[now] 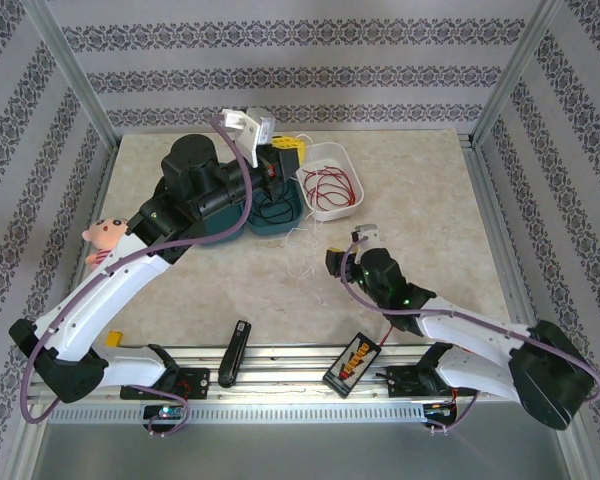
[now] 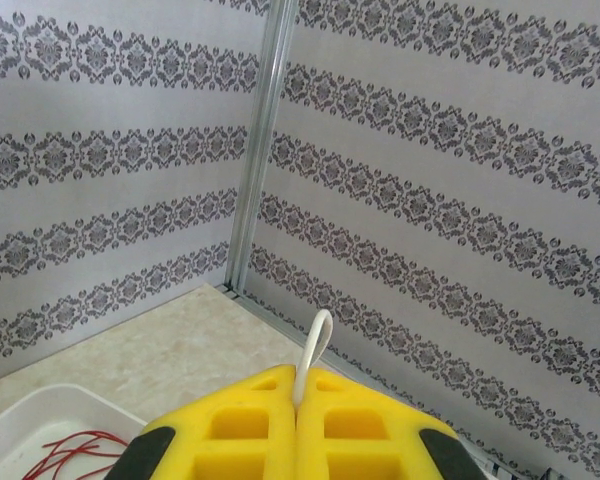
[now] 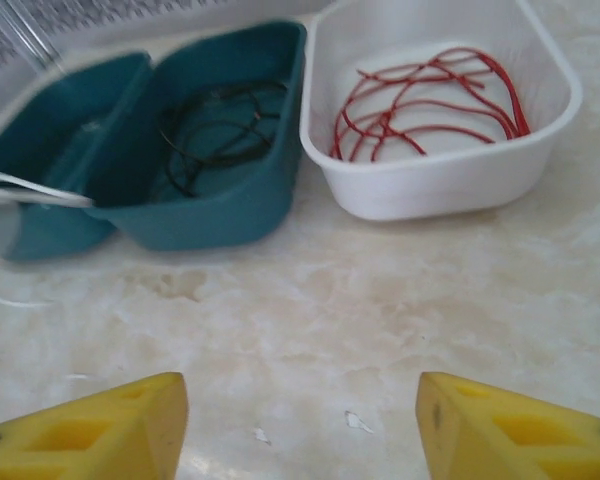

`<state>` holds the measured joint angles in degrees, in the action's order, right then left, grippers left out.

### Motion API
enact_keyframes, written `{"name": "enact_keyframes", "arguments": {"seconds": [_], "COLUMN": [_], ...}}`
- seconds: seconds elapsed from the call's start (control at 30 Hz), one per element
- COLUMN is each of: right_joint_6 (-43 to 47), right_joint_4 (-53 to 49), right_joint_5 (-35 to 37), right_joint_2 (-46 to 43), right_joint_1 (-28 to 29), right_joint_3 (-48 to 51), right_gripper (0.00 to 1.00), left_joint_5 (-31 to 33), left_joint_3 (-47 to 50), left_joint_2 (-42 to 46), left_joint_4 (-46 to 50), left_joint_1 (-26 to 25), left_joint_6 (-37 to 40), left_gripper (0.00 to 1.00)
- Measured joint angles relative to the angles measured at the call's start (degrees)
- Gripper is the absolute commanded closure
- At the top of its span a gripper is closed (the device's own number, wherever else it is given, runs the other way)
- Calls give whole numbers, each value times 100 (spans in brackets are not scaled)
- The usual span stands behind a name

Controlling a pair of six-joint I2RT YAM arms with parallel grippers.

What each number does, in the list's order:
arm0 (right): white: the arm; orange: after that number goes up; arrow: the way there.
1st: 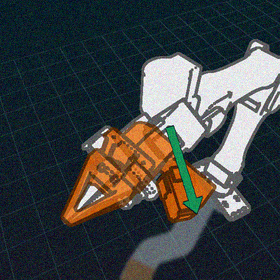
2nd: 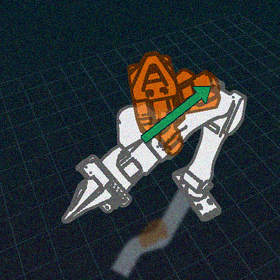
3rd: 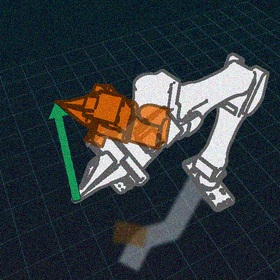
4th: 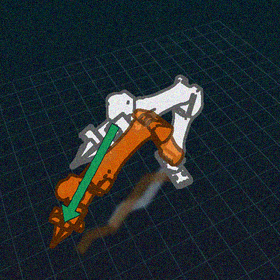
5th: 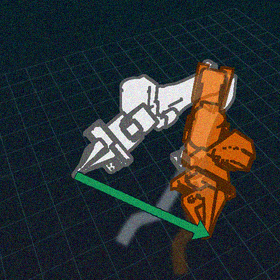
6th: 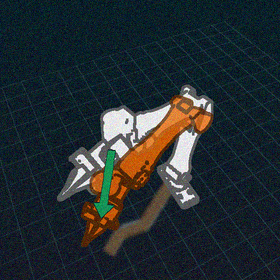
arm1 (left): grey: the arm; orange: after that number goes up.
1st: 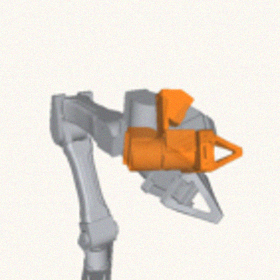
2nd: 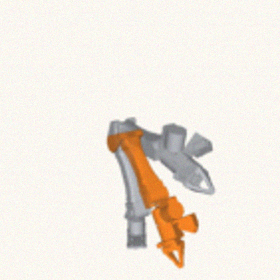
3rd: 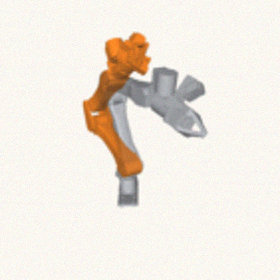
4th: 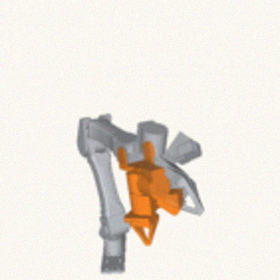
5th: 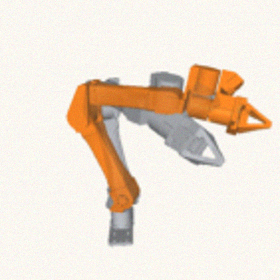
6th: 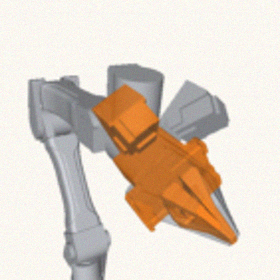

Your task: Untangle the cables

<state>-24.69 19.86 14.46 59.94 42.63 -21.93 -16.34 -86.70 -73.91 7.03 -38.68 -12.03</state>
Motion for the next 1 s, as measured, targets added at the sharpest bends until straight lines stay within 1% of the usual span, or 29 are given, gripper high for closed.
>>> {"name": "enact_keyframes", "arguments": {"seconds": [0.13, 0.27, 0.43, 0.57, 0.7, 0.77, 0.83, 1.0], "right_joint_6": [214, 358, 398, 413, 413, 415, 411, 356], "right_joint_4": [251, 496, 997, 1390, 1716, 1895, 2090, 2396], "right_joint_5": [-181, -330, -299, -24, 166, 254, 334, 476], "right_joint_2": [-516, -505, 177, 942, 1650, 1919, 2146, 2632], "right_joint_1": [157, 297, 367, 365, 365, 365, 361, 273], "right_joint_3": [186, 251, 251, 166, -129, -286, -417, -621], "right_gripper": [20, 12, 8, 8, 7, 11, 19, 61], "left_joint_5": [-42, -153, -328, -474, -581, -614, -616, -612], "left_joint_3": [0, -7, -31, -74, -103, -105, -105, -105], "left_joint_2": [-33, -48, -120, -192, -197, -197, -195, -168], "left_joint_4": [-2, -4, -35, -72, -118, -136, -157, -155], "left_joint_1": [0, 0, 0, 0, 0, 0, 0, 0], "left_joint_6": [0, -24, -90, -170, -199, -205, -219, -221], "left_gripper": [100, 100, 100, 100, 100, 100, 100, 100]}}
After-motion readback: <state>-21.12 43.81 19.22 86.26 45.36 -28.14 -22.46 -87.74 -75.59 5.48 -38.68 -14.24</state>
